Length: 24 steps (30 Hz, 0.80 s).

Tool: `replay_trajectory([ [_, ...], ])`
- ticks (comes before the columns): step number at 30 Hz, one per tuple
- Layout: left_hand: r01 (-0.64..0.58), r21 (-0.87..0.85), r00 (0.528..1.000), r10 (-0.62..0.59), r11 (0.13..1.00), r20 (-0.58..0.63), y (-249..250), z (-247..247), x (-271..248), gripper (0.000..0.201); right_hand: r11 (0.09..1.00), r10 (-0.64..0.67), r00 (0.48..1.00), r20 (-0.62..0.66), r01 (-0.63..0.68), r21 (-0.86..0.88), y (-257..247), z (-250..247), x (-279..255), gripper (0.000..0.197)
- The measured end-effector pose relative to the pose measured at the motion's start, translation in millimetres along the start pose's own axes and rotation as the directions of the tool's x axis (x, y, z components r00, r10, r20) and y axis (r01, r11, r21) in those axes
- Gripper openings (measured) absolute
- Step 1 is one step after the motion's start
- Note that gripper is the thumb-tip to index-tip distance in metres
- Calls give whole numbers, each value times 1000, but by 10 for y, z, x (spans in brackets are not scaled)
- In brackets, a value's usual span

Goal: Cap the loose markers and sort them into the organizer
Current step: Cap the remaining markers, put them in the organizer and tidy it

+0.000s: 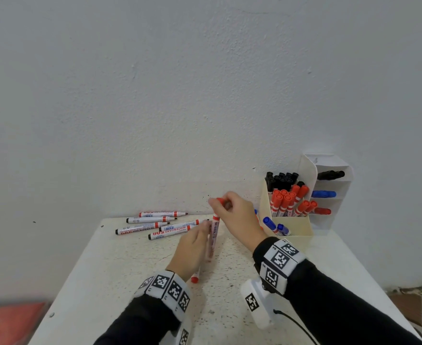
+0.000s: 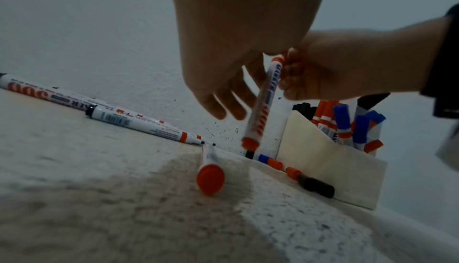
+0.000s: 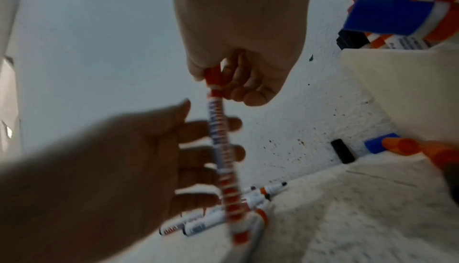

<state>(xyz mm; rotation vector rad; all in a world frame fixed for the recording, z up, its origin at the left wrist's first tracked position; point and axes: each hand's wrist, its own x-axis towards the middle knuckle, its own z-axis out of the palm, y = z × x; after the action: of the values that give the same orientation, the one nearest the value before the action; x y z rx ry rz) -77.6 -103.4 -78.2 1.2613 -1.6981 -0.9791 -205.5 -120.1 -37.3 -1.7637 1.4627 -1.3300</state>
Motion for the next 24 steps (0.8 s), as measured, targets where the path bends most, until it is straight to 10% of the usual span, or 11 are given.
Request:
replay_trajectory([
  [7,235,566,957,-290,790,6,-363,-52,46,45,966,-235,935,-265,195,-169,-212,-470,104,18],
  [13,293,640,913,-407,710,34,-358,-2,61,34,940,-299,808,-508,157,-304,-77,-954,219,29],
  [24,246,515,969,-229,821,-98,-418,46,103,24,924,-333,752,-569,139,-357,61,-1313,158,21],
])
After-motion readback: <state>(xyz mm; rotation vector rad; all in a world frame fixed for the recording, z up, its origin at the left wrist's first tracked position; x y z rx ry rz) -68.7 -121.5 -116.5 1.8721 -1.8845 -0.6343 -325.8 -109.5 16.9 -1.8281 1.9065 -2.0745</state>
